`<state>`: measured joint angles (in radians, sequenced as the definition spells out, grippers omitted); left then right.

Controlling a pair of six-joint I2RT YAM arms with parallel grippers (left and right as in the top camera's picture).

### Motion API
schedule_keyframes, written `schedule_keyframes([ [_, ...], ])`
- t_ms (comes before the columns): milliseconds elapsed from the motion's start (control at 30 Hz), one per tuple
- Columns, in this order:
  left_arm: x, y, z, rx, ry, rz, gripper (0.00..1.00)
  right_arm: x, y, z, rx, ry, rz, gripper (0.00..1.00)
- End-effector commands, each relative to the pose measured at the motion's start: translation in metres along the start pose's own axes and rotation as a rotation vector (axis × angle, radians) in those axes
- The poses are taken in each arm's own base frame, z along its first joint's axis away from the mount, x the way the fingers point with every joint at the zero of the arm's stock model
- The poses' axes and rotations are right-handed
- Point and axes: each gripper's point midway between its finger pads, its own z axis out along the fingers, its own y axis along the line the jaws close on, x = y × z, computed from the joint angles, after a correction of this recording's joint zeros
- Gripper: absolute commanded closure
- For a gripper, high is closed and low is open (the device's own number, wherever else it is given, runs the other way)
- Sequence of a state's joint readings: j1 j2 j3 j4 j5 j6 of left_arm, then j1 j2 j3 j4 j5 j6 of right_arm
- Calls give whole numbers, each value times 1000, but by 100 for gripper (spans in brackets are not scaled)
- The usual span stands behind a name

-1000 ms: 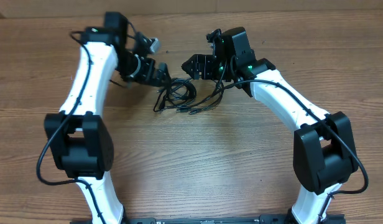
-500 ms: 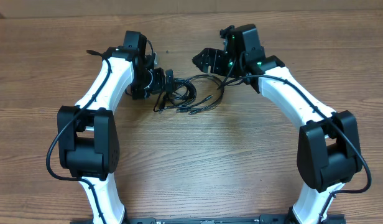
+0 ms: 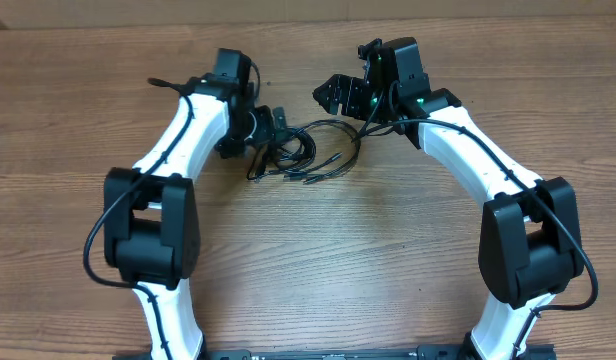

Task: Untangle cables
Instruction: 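Lift the cables with the left gripper toward the right gripper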

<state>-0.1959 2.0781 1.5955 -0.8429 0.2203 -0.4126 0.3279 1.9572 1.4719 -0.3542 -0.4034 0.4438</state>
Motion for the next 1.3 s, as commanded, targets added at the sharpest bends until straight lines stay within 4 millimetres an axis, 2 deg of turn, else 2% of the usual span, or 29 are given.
schedule_keyframes([
  [0,11,7,27,-71,39,-12,1,-12,9,-5,-12,-34,-22,15],
  [100,15,13,39,-109,55,-17,5,-12,9,-5,-12,-34,-22,16],
  [167,17,16,44,-123,64,-32,16,-13,8,-5,-11,-34,-22,16],
  [267,18,19,48,-129,71,-42,50,-14,6,-6,-9,-36,-19,16],
  [367,18,18,48,-128,69,-40,96,-15,5,-6,-8,-38,-17,17],
  [500,13,16,42,-128,65,26,96,-15,4,-6,-7,-40,-16,18],
  [567,8,12,30,-132,55,86,96,-15,4,-6,-7,-40,-16,18],
  [633,-3,14,6,-185,15,119,96,-15,4,-6,-7,-40,-16,18],
  [700,-17,19,-27,-267,-51,126,96,-15,5,-6,-9,-38,-16,18],
  [733,-27,20,-52,-318,-106,138,96,-14,7,-6,-20,-32,-17,18],
  [767,-32,20,-69,-342,-141,151,96,-13,9,-6,-34,-25,-29,18],
  [833,-46,13,-118,-370,-236,253,96,-9,22,-7,-104,-5,-107,15],
  [900,-53,-3,-162,-355,-311,436,96,-5,44,-11,-233,17,-209,13],
  [1000,-48,-20,-207,-336,-375,709,96,3,79,-24,-445,40,-335,13],
  [1100,-35,-30,-235,-321,-403,886,96,10,101,-37,-595,52,-424,13],
  [1200,-23,-28,-249,-321,-406,903,96,12,106,-41,-629,60,-435,14],
  [1267,-16,-24,-250,-322,-379,905,96,16,110,-45,-670,65,-471,14],
])
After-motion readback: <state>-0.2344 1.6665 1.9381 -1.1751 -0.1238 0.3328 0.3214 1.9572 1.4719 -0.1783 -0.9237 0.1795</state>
